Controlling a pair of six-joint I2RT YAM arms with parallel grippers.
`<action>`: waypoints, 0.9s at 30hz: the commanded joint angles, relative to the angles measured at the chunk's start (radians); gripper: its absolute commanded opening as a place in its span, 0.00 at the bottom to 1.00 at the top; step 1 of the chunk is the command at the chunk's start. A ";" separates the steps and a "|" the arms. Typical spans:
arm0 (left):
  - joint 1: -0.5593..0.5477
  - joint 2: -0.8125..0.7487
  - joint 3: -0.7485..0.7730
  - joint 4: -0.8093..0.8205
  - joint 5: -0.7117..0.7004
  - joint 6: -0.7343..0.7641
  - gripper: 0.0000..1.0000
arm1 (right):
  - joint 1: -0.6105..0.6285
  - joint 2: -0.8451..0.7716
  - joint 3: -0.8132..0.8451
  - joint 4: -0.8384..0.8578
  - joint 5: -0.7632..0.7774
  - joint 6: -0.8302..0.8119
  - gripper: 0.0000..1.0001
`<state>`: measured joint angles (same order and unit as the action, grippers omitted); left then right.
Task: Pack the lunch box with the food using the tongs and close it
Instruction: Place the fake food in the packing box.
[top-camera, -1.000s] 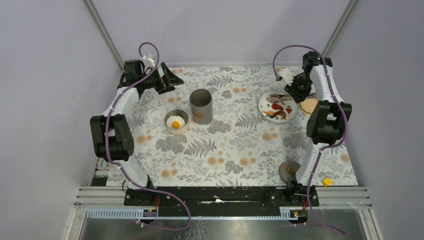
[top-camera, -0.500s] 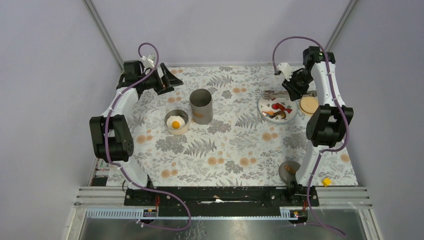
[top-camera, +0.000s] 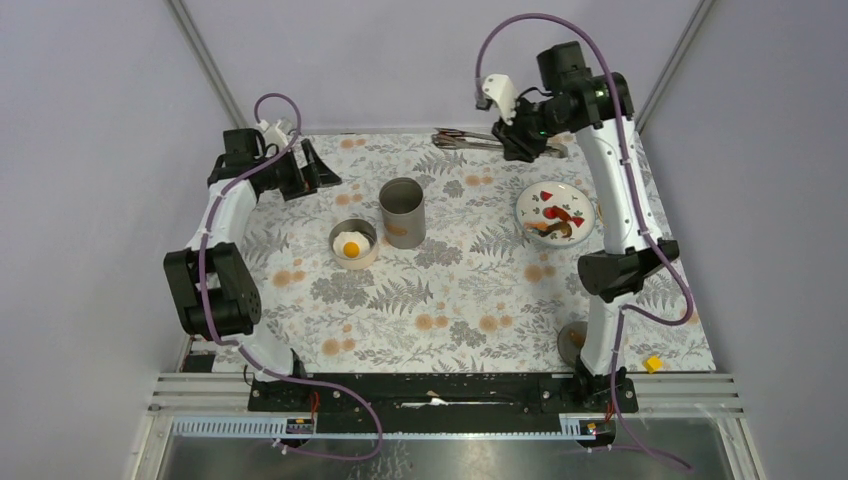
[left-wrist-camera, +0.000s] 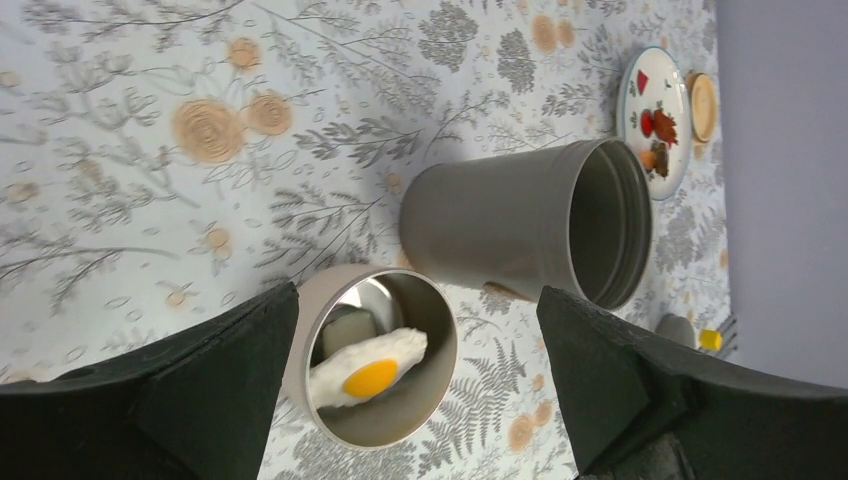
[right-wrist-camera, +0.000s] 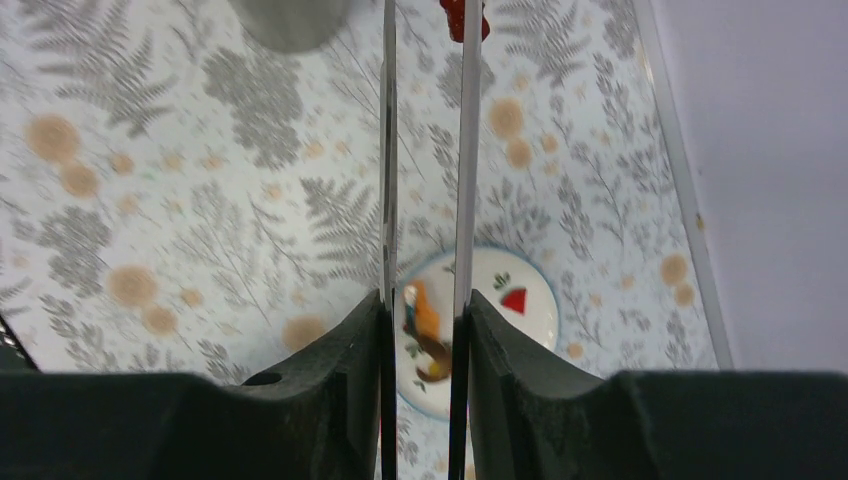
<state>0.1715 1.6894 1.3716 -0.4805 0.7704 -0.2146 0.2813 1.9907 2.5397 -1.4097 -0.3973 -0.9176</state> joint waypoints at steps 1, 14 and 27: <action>0.044 -0.105 -0.035 -0.030 -0.024 0.089 0.99 | 0.103 0.064 0.067 -0.015 -0.026 0.154 0.23; 0.068 -0.108 -0.032 -0.029 0.029 0.064 0.99 | 0.245 0.116 -0.031 0.108 -0.065 0.298 0.25; 0.068 -0.111 -0.039 -0.023 0.030 0.067 0.99 | 0.268 0.139 -0.150 0.145 -0.090 0.305 0.33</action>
<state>0.2340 1.5959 1.3266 -0.5297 0.7738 -0.1577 0.5381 2.1288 2.4168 -1.3075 -0.4583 -0.6346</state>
